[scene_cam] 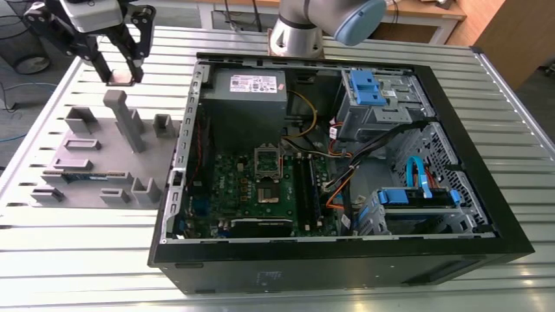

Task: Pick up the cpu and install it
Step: 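Pick up the cpu and move it towards the insertion slot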

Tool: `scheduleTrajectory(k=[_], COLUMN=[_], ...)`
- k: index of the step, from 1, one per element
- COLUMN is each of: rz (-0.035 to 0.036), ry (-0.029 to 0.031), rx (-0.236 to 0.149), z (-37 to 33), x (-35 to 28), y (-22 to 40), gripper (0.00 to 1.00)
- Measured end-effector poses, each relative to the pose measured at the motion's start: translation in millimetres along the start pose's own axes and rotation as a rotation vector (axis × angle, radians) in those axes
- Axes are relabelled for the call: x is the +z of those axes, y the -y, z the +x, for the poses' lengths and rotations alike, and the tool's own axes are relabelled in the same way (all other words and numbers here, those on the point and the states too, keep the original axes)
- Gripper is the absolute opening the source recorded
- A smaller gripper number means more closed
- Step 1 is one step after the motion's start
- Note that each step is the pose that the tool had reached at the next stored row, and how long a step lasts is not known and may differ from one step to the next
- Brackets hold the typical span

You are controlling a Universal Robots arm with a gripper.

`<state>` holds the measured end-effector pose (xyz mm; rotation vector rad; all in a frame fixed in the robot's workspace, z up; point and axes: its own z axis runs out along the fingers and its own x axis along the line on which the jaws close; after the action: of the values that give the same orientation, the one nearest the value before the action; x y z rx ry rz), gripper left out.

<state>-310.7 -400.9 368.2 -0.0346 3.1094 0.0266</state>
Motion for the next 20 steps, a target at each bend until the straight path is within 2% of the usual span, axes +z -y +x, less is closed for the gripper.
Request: scheduleTrajectory(k=[20], rz=[0.0000], ry=[0.0000], rx=[0.000], z=[-19.5], x=[0.6], y=[0.4], gripper=[0.47])
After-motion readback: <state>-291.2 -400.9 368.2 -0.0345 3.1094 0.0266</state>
